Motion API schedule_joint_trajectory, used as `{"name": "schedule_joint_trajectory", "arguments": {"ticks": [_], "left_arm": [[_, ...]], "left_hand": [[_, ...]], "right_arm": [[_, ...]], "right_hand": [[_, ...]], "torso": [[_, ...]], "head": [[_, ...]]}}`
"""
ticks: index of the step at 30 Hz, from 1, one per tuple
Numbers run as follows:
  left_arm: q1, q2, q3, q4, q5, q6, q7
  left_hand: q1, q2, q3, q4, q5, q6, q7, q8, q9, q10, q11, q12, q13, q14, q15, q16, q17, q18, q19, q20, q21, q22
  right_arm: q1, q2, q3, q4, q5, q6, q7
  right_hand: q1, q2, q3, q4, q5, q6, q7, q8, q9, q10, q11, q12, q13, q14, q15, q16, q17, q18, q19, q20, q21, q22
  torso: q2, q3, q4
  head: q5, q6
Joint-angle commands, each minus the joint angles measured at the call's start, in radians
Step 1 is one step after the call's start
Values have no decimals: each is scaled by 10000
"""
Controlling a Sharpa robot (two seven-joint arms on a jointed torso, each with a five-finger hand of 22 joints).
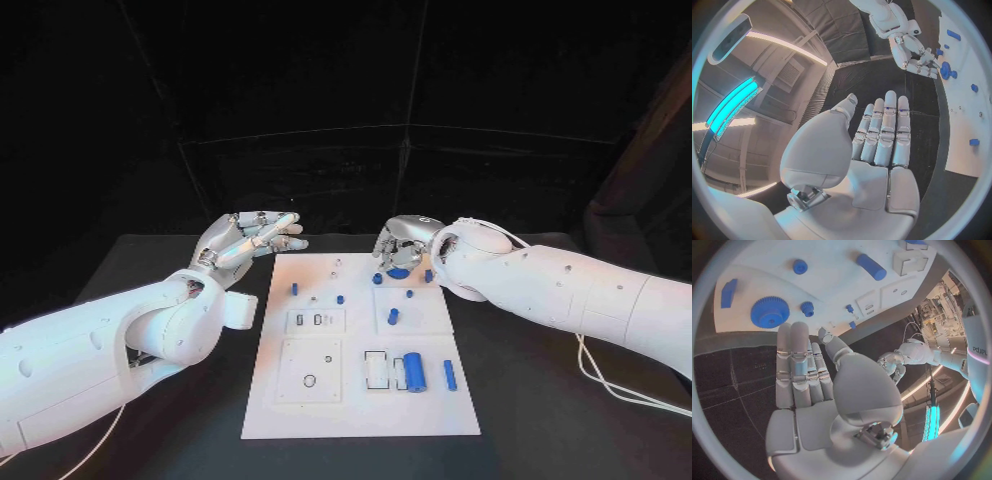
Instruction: Assemble the parts on the task board
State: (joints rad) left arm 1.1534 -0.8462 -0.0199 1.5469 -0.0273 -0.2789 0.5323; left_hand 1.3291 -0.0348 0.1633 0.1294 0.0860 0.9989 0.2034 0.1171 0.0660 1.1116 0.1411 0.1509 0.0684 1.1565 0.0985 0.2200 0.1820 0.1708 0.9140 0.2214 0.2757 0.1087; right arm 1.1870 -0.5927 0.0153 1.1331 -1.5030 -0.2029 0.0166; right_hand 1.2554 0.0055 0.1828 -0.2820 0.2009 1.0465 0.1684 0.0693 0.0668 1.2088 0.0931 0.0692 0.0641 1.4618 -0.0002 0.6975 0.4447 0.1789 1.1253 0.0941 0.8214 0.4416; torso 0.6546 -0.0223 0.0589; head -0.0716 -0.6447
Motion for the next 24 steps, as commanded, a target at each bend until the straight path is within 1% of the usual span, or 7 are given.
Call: {"name": "schedule_joint_trajectory", "arguments": {"ticks": [1,5,9,10,13,20,24], "left_arm": [[23,-35,11,102,-108,320,-64],[27,-72,12,182,-109,343,-89],[32,-94,12,230,-108,354,-114],[33,-98,12,237,-108,356,-119],[36,-110,12,257,-108,367,-136],[40,-123,12,246,-108,383,-159],[42,-132,12,242,-108,398,-183]], "left_hand": [[-108,18,-27,-21,-49,7,70,-54,-16,7,89,-61,-9,-21,60,-62,17,134,54,7,-27,-10],[-118,14,-36,-29,-49,0,77,-71,-16,1,95,-81,-9,-21,64,-79,24,134,56,11,-40,-20],[-133,11,-49,-39,-51,-9,86,-95,-17,-6,104,-107,-8,-23,70,-103,33,134,59,16,-58,-33],[-133,11,-49,-39,-51,-9,86,-95,-17,-6,104,-107,-8,-23,70,-103,33,134,59,16,-58,-33],[-144,8,-59,-45,-54,-14,92,-110,-17,-11,109,-124,-8,-26,75,-119,39,134,61,20,-69,-42],[-155,4,-70,-50,-57,-20,98,-124,-17,-16,115,-140,-7,-26,79,-134,46,134,63,23,-80,-50],[-158,5,-73,-53,-59,-21,100,-129,-16,-17,117,-145,-7,-26,80,-139,48,134,64,24,-84,-53]], "right_arm": [[36,78,10,-16,-850,639,-474],[43,171,9,-1,-966,885,-516],[46,232,9,-1,-1058,1066,-540],[46,243,9,-7,-1071,1097,-541],[47,268,8,-25,-1095,1169,-544],[46,322,8,-110,-1144,1336,-561],[46,311,7,-118,-1159,1365,-572]], "right_hand": [[-123,-47,78,5,-45,-111,28,-55,-12,-124,8,-54,10,315,32,340,310,18,-122,-3,147,100],[-176,-128,133,25,-85,-202,60,-47,-7,-338,60,-45,12,299,73,1222,1184,27,-220,45,458,298],[-176,-169,202,41,-96,-252,68,-39,-2,-583,95,-47,6,276,95,2128,2079,34,-304,103,809,516],[-172,-176,218,45,-98,-259,68,-38,-1,-612,101,-35,10,248,104,2272,2199,37,-337,115,894,569],[-166,-163,274,59,-91,-255,71,-29,3,-619,96,-18,14,216,122,2729,2651,42,-413,134,1086,690],[-150,-149,408,63,-84,-263,79,-33,1,-640,110,-21,7,208,124,3428,3322,38,-495,166,1448,941],[-151,-120,531,75,-56,-240,72,-25,4,-656,111,-15,4,240,117,4008,3936,-62,-236,199,2036,1668]], "torso": [[150,-35,65],[209,-46,95],[265,-52,129],[283,-48,133],[318,-55,141],[373,-43,144],[378,-42,141]], "head": [[-46,14],[-40,-1],[-46,11],[-56,2],[-69,-12],[-70,-38],[-65,-73]]}}
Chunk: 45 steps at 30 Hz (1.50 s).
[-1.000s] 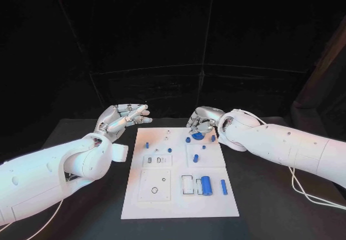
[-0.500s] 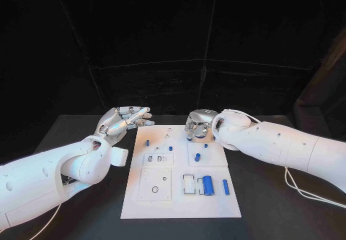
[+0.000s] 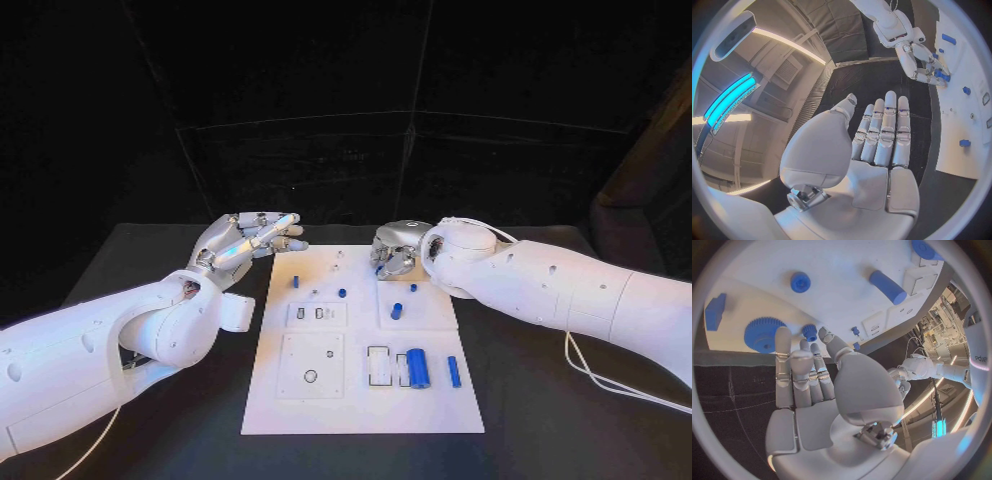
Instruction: Assemble the parts on the task board
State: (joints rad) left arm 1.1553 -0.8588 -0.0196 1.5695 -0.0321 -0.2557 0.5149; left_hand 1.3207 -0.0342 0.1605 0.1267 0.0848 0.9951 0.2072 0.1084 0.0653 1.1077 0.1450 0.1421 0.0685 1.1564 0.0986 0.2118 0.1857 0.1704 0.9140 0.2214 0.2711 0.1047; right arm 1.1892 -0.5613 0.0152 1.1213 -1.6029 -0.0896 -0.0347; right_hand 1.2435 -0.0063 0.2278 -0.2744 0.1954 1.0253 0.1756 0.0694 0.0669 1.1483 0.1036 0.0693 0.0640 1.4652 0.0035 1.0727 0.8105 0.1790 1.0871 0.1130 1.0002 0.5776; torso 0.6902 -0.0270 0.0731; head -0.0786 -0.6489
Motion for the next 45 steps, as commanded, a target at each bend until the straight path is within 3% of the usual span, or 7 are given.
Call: {"name": "schedule_joint_trajectory", "arguments": {"ticks": [1,17,24,30,39,45], "left_arm": [[23,-7,9,14,-59,169,-14],[24,-22,9,-52,-59,207,-97],[24,-23,9,-76,-59,219,-134],[25,-21,9,-89,-59,238,-154],[27,-39,9,-101,-59,269,-176],[30,-34,9,-116,-59,295,-171]], "left_hand": [[-75,-1,-46,-26,-47,17,62,-43,-9,21,79,-60,-8,-25,80,-60,12,138,65,25,-39,-14],[-82,11,-50,-31,-63,18,66,-55,-8,18,82,-75,-7,-25,84,-75,19,138,68,28,-50,-22],[-87,25,-52,-36,-80,18,68,-65,-7,17,85,-88,-6,-24,86,-90,26,138,71,31,-61,-30],[-91,36,-53,-39,-93,18,70,-73,-6,16,87,-98,-5,-24,88,-100,30,139,74,33,-68,-36],[-82,70,-47,-59,-120,18,72,-93,-5,14,90,-123,-2,-24,91,-129,43,140,82,37,-86,-51],[-69,85,-42,-77,-133,23,70,-101,-3,15,89,-136,-1,-24,92,-144,49,140,86,39,-97,-59]], "right_arm": [[24,-9,9,5,-165,229,-60],[24,-109,9,135,-245,-8,-2],[23,-82,9,157,-235,-228,97],[22,-78,9,200,-189,-774,101],[22,-99,13,430,288,-2065,333],[25,144,15,241,417,-2426,256]], "right_hand": [[-22,18,118,-2,8,-10,-8,-20,5,-37,1,-12,5,224,75,373,410,-81,205,9,355,445],[32,149,879,-38,-40,210,-81,6,15,233,-74,21,6,239,33,1300,1316,-204,482,-12,1250,1460],[208,471,1614,9,-612,721,-233,171,80,811,-243,187,60,239,-91,1650,1635,-262,608,-104,1678,1952],[198,506,1871,84,-731,900,-287,199,99,978,-308,199,65,234,-137,1771,1733,-289,647,-156,1842,2136],[115,212,2345,120,-259,774,-190,17,44,736,-204,-35,3,184,-64,1884,1743,-325,640,-122,2089,2372],[29,52,2530,186,-52,729,-160,-21,35,674,-172,-48,5,165,-33,1932,1759,-329,618,-84,2180,2453]], "torso": [[21,5,-2],[56,9,1],[77,5,-3],[85,7,-2],[96,8,7],[114,15,7]], "head": [[6,-40],[1,-58],[-7,-69],[-11,-55],[10,-18],[27,5]]}}
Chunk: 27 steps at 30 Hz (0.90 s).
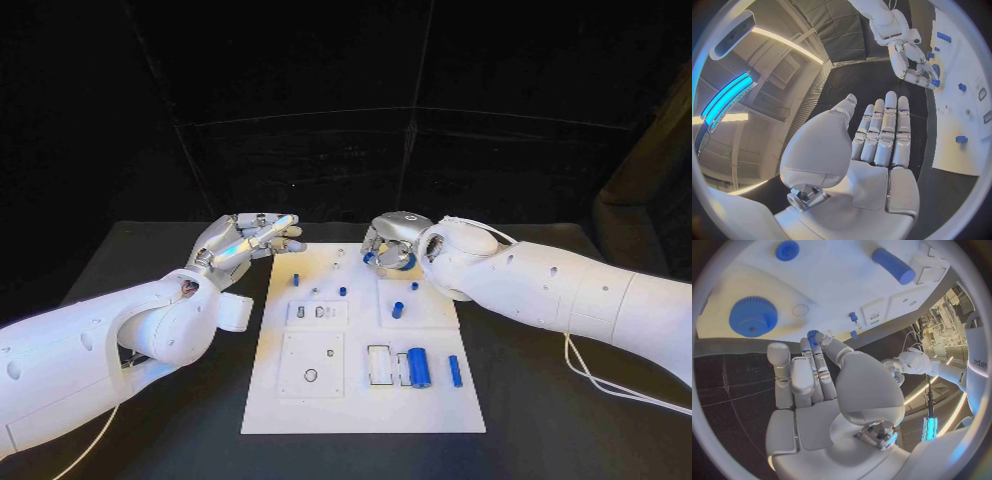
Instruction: Assemble the parts on the task board
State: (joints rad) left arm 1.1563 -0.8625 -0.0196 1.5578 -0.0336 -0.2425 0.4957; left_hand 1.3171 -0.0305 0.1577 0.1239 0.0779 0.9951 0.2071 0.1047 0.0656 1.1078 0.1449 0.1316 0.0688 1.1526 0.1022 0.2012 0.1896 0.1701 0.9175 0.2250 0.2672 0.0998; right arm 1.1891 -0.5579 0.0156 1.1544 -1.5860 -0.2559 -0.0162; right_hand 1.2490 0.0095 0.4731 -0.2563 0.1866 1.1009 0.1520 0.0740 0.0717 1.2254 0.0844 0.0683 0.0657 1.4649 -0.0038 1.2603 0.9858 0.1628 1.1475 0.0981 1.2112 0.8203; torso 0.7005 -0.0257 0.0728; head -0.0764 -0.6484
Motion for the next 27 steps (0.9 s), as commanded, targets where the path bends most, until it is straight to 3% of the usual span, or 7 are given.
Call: {"name": "schedule_joint_trajectory", "arguments": {"ticks": [1,3,15,20,27], "left_arm": [[20,6,9,-2,-44,166,21],[20,20,9,-11,-44,169,20],[78,20,9,-25,-44,185,13],[97,37,10,-20,-44,216,11],[111,52,10,-37,-44,236,-2]], "left_hand": [[-33,48,-14,-49,-63,24,70,-64,-6,14,89,-31,-3,14,56,-38,10,143,50,3,-59,-10],[-32,49,-14,-51,-65,24,70,-65,-6,14,89,-33,-3,14,56,-40,11,143,50,3,-60,-11],[-25,62,-10,-62,-71,30,65,-71,-5,14,89,-43,-3,13,57,-54,16,143,50,5,-71,-19],[-13,77,-5,-79,-75,39,55,-77,-3,15,85,-56,-2,14,57,-69,22,144,51,6,-83,-28],[-8,82,-3,-87,-76,41,51,-80,-3,15,82,-62,-2,14,57,-76,25,144,52,7,-87,-32]], "right_arm": [[27,200,11,-182,227,-818,2],[28,371,11,-363,193,-856,-87],[28,1286,9,-1274,138,-644,-244],[26,1535,8,-1550,74,-829,-362],[25,1715,9,-1746,44,-815,-345]], "right_hand": [[-28,-124,122,15,22,-59,87,-80,-19,-135,32,-47,-16,167,49,69,15,-168,7,73,85,38],[-24,-155,204,32,-34,-115,108,-95,-27,-204,55,-55,-20,162,66,85,17,-169,-7,88,110,54],[-79,-238,294,105,-147,-178,133,-94,-30,-279,85,-50,-18,153,94,115,22,-169,-37,118,146,74],[-91,-250,305,122,-156,-190,136,-95,-31,-295,89,-51,-19,149,98,113,9,-171,-36,123,156,86],[-100,-268,313,131,-160,-201,140,-96,-32,-305,92,-50,-19,148,101,119,14,-171,-39,127,161,90]], "torso": [[10,3,9],[12,0,7],[81,-21,133],[88,0,100],[91,-9,111]], "head": [[3,-5],[13,-8],[-34,3],[18,-18],[61,-39]]}}
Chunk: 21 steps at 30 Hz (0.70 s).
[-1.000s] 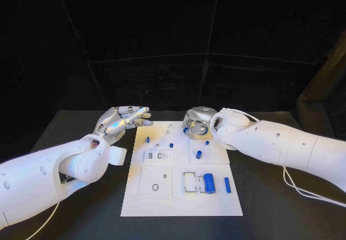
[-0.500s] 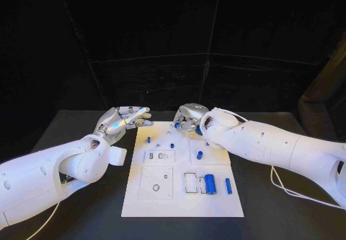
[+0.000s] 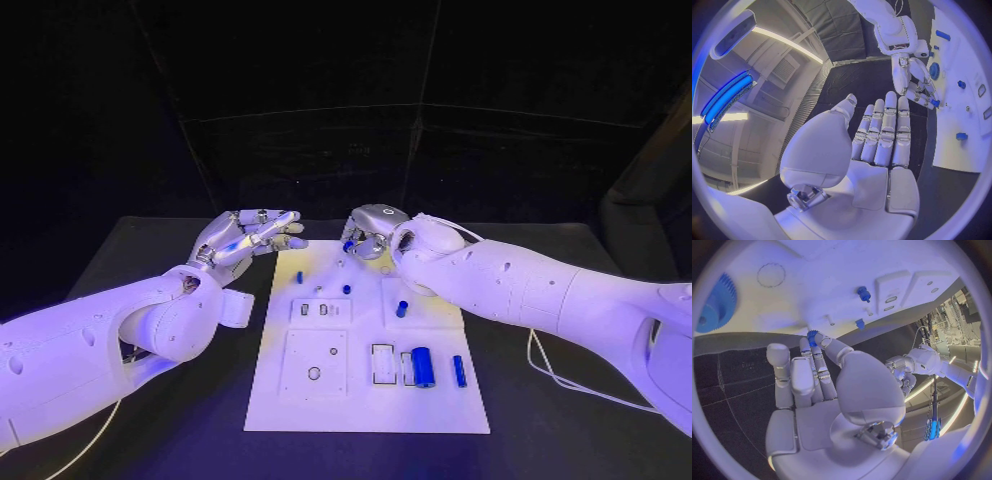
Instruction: Assemble the parts on the task board
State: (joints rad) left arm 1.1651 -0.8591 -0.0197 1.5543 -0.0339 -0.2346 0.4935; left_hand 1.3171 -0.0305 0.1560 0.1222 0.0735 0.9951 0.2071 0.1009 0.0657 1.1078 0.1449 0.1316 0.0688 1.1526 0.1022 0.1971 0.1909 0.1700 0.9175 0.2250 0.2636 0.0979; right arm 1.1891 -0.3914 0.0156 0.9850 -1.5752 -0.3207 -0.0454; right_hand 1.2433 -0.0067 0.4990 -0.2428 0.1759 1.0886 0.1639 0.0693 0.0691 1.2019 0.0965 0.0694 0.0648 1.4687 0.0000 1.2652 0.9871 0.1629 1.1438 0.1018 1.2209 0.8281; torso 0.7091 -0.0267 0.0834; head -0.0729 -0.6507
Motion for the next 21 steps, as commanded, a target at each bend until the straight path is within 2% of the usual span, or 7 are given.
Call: {"name": "schedule_joint_trajectory", "arguments": {"ticks": [1,11,21], "left_arm": [[24,22,10,-6,-40,158,18],[38,24,11,-9,-40,182,-13],[43,43,11,-1,-40,241,-45]], "left_hand": [[-8,82,14,-70,-32,41,51,-42,-4,15,83,-62,-3,14,57,-35,12,145,52,7,-51,-13],[-5,82,13,-76,-34,42,50,-45,-3,14,82,-67,-3,13,57,-41,14,145,52,7,-55,-16],[-5,82,13,-76,-34,42,50,-45,-3,14,82,-67,-3,13,57,-41,14,145,52,7,-55,-16]], "right_arm": [[24,71,9,-79,-65,-150,-47],[25,237,9,-328,-196,36,-153],[26,425,9,-595,-308,280,-136]], "right_hand": [[-49,-125,59,2,-58,-88,24,-50,-6,-80,-26,-62,-10,110,65,74,4,-172,-2,93,71,19],[-66,-159,77,24,-66,-114,31,-52,-7,-113,-17,-65,-11,102,73,68,-22,-174,-4,101,85,33],[-96,-279,146,78,-89,-226,60,-60,-15,-252,19,-75,-17,89,103,88,-31,-178,-18,130,123,68]], "torso": [[3,6,3],[14,1,-29],[18,-6,-16]], "head": [[34,-16],[58,-28],[36,-39]]}}
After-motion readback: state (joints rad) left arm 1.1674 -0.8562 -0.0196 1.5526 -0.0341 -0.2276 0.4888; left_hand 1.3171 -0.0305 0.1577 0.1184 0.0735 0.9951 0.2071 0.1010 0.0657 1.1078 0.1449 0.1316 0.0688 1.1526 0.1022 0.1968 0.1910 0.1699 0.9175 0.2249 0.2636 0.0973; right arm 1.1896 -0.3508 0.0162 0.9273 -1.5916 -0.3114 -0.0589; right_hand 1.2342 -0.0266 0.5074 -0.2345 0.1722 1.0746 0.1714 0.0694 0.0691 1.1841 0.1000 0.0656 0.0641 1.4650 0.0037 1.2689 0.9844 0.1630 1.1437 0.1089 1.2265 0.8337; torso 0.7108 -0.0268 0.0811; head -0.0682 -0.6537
